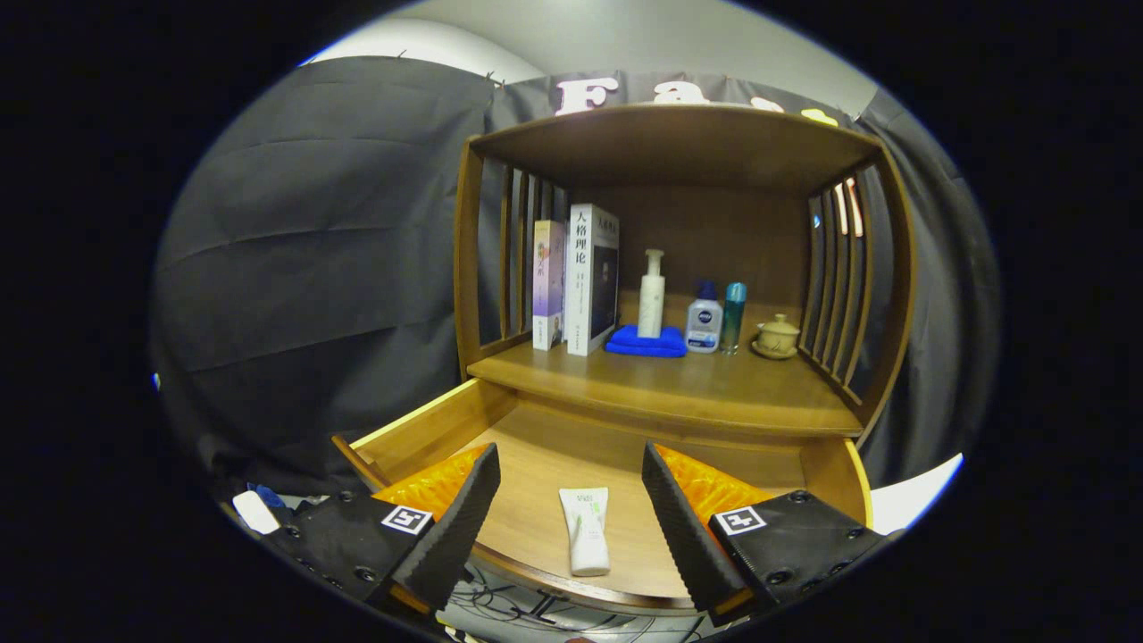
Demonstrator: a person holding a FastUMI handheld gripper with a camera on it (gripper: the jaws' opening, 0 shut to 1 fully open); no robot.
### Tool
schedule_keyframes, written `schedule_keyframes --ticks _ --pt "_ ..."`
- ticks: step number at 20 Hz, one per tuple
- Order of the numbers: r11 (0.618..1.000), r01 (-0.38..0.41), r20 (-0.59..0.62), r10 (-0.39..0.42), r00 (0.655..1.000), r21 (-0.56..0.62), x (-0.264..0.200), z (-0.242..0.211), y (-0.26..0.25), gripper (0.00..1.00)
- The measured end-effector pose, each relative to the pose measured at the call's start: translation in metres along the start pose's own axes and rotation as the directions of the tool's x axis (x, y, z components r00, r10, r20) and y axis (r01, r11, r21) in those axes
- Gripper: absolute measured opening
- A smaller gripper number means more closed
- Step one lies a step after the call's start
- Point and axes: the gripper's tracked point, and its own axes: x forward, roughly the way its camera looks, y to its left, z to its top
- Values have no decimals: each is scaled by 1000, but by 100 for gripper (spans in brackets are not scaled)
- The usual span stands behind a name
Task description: Pull open the drawer, take out the items inside it, and place them on the countertop above the cabinet.
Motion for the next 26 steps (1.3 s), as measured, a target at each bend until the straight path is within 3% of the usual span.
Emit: schedule_keyframes --ticks 5,8,14,21,26 --pt "994 -83 -166 95 982 75 35 -9 -5 99" --pt "988 -107 -283 134 950 109 51 -23 -12 97" --pt "990 -112 -458 137 878 81 84 -59 -35 98" --pt "975 -213 -653 198 731 57 96 -94 -32 98" --pt "963 -266 -728 204 654 31 99 -116 -25 98"
